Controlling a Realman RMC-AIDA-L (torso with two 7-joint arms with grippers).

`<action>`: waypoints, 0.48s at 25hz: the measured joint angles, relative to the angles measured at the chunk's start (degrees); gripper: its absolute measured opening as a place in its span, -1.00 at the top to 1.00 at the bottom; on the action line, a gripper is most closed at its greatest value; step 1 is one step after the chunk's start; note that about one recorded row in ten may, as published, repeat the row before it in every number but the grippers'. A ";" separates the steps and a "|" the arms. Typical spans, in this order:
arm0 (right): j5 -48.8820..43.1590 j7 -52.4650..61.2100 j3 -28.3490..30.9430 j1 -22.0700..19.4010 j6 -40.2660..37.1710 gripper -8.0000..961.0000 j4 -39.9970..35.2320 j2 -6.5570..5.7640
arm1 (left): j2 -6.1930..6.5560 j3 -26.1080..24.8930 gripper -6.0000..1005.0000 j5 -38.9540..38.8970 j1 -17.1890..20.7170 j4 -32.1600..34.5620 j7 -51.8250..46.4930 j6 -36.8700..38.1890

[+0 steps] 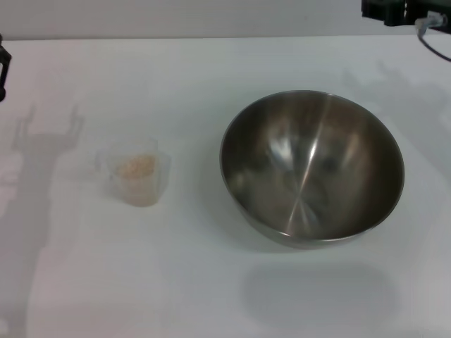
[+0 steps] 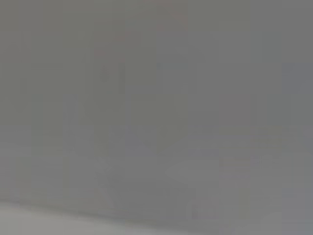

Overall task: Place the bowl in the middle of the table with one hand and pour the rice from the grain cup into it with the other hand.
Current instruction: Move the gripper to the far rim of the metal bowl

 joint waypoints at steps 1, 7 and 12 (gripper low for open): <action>0.36 -0.23 1.36 0.98 4.64 -0.55 -1.45 -0.01 | -0.01 -1.24 -0.49 -0.07 -0.38 -0.22 -0.07 -1.10; 8.64 -2.91 14.81 9.38 30.20 -0.55 -1.36 -0.32 | -0.08 -2.38 -0.49 -0.07 -1.62 0.11 -0.09 -1.55; 10.24 -5.91 22.35 14.12 38.44 -0.55 6.07 -0.36 | -0.13 -2.68 -0.48 -0.06 -2.00 0.14 -0.10 -1.57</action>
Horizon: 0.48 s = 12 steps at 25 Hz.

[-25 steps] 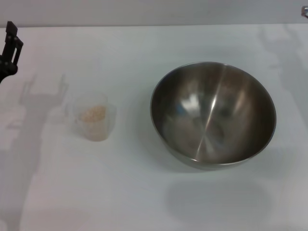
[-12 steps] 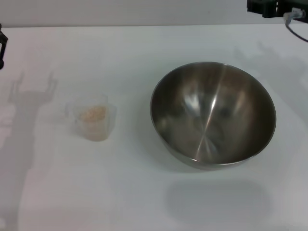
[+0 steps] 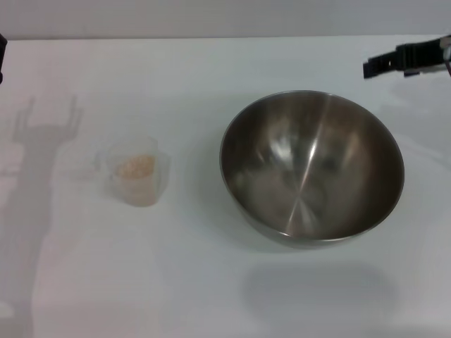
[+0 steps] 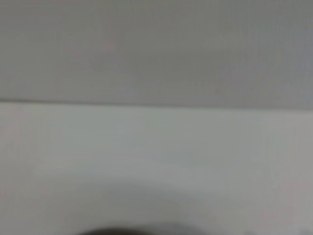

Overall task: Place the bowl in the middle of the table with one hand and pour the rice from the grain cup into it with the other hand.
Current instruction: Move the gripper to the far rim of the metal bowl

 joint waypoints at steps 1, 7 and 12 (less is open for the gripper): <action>0.19 -1.08 1.03 0.87 1.05 -0.55 2.08 -0.02 | 0.03 -0.37 -0.48 0.01 -0.25 0.02 0.00 -0.01; 1.37 -3.51 1.97 2.90 3.20 -0.54 7.56 -0.04 | 0.14 -1.28 -0.48 0.01 -0.55 0.09 0.00 -0.01; 0.54 -3.90 1.49 3.47 3.63 -0.54 9.56 -0.08 | 0.16 -1.38 -0.48 0.01 -0.70 0.11 0.00 0.01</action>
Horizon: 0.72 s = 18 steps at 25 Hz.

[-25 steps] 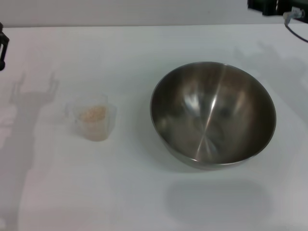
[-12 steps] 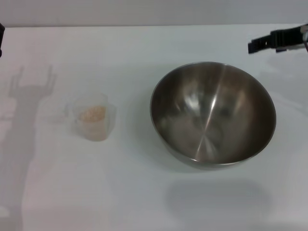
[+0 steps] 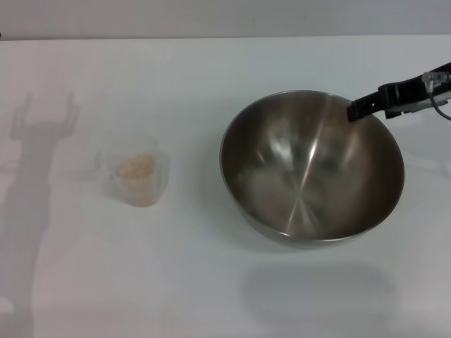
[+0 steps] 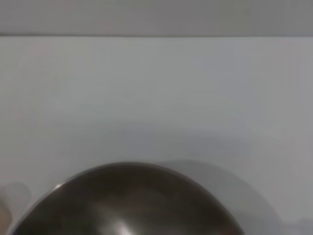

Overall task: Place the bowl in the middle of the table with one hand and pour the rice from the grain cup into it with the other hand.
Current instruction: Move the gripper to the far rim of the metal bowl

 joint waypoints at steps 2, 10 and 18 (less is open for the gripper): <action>-0.38 -0.03 -0.03 0.14 0.11 -0.54 0.42 -0.07 | 0.00 -0.04 -0.48 0.00 -0.05 0.00 0.00 0.02; -1.91 -1.87 -0.04 0.93 0.47 -0.54 4.80 -0.19 | 0.02 -0.60 -0.48 0.00 -0.44 -0.06 0.00 0.33; -4.12 -3.05 -1.74 0.84 0.34 -0.49 6.37 0.14 | 0.02 -0.56 -0.48 0.00 0.06 -0.47 0.00 0.58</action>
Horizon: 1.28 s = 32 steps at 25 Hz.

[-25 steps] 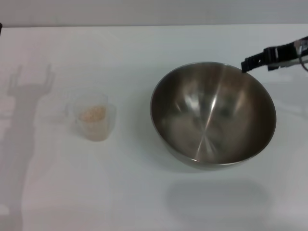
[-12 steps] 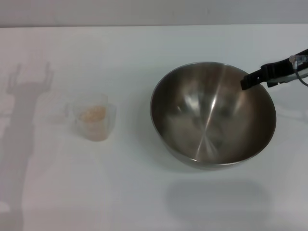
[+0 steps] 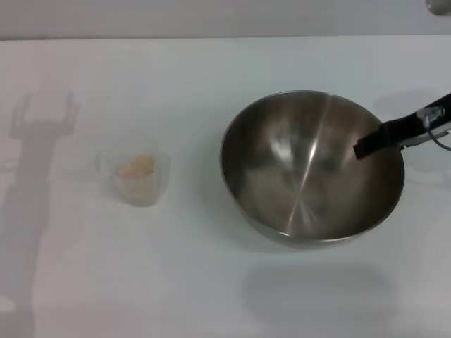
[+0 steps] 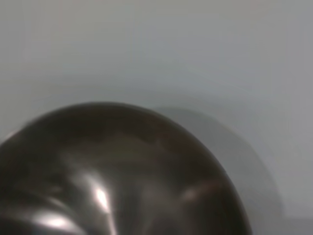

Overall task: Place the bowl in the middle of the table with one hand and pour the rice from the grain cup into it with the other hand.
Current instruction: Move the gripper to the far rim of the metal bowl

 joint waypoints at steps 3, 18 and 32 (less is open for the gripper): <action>-0.39 -0.16 -0.72 -0.29 -0.15 -0.41 -0.22 0.05 | 0.00 0.01 -0.47 0.00 0.18 -0.04 -0.01 0.07; -0.65 -1.46 -2.89 -1.04 -1.99 0.65 0.03 0.18 | -0.09 0.10 -0.47 0.02 1.27 -0.06 -0.08 1.49; -0.26 -2.28 -4.13 -1.90 -3.51 0.89 -1.94 0.18 | -0.20 0.42 -0.47 0.16 1.46 -0.06 -0.09 2.72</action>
